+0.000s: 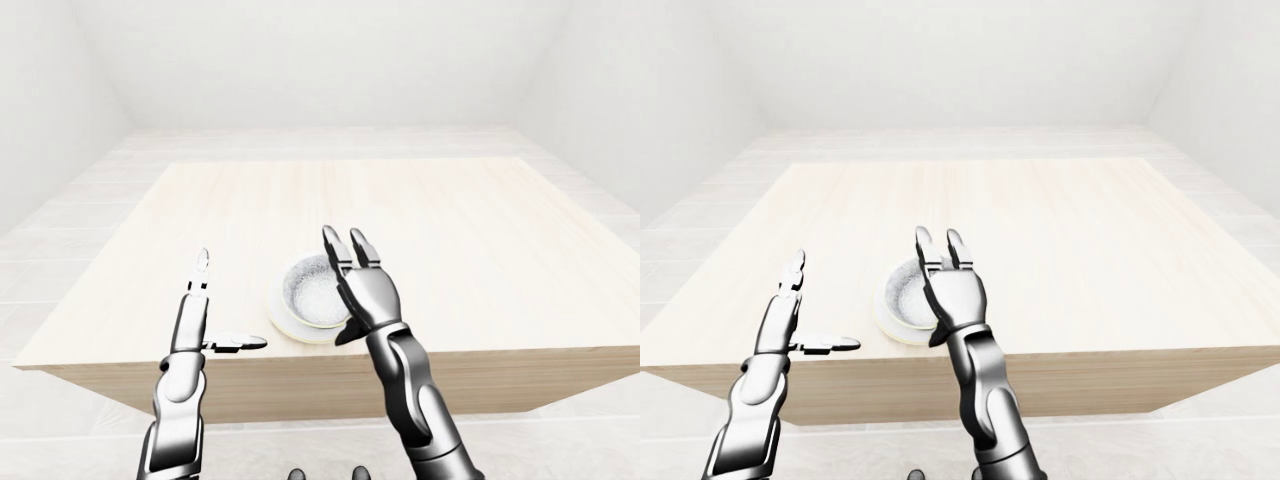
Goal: Put the bowl on the plate.
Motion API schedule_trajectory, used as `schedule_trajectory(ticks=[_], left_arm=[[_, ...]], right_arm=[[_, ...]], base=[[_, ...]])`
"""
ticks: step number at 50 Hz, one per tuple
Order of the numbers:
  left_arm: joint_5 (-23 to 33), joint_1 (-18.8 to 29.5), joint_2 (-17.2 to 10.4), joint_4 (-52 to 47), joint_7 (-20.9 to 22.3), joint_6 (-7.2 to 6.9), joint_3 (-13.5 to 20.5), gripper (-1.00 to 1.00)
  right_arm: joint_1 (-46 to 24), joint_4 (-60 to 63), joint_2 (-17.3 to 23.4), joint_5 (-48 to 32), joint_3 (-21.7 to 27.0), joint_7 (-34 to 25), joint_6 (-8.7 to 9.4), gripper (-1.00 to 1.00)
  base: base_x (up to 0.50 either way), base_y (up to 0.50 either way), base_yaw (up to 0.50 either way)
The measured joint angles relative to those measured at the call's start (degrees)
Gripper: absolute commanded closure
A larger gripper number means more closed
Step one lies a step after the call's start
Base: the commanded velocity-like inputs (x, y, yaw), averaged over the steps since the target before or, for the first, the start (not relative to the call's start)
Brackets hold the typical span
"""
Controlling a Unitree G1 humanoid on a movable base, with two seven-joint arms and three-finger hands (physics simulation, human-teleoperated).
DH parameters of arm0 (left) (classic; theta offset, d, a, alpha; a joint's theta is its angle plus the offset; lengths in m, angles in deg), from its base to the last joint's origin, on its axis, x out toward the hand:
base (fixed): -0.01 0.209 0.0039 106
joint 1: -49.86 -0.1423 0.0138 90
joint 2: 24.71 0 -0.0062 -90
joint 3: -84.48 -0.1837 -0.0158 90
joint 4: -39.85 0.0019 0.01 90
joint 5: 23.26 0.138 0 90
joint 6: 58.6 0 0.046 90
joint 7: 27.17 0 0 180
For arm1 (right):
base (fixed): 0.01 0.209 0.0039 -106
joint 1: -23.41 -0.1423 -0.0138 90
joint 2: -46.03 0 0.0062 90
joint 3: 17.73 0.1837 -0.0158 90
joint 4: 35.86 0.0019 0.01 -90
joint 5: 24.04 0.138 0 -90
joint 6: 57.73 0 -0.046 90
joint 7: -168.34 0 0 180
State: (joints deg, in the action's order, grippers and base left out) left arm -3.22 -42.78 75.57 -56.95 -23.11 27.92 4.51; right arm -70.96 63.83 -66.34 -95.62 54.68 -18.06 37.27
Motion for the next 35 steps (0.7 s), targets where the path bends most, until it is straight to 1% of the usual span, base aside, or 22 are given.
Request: schedule_trajectory(ticks=[5,12,21,28,35], left_arm=[[0.01,0.04,-0.02,-0.05,0.03,-0.12,0.04,-1.00],[-0.02,0.06,-0.03,-0.42,0.17,-0.40,0.11,-1.00],[-0.52,0.09,0.01,-1.00,0.45,-0.82,0.41,-1.00],[-1.11,-0.04,0.17,-1.64,0.57,-1.12,0.60,-1.00],[-1.71,-0.42,0.38,-2.51,0.76,-1.40,0.69,-1.00]], right_arm=[[-0.33,4.21,-0.32,1.39,0.44,-3.36,0.00,-1.00],[-1.54,13.47,-0.95,3.12,1.62,-10.30,0.00,-1.00],[-4.18,26.17,-1.93,5.98,4.37,-17.70,0.00,-1.00],[-5.64,34.29,-1.50,9.26,6.68,-21.17,0.00,-1.00],[-6.11,38.70,-0.22,13.06,8.65,-21.75,0.00,-1.00]], base=[[0.00,0.00,0.00],[0.00,0.00,0.00],[0.00,0.00,0.00],[0.00,0.00,0.00],[0.00,0.00,0.00]])
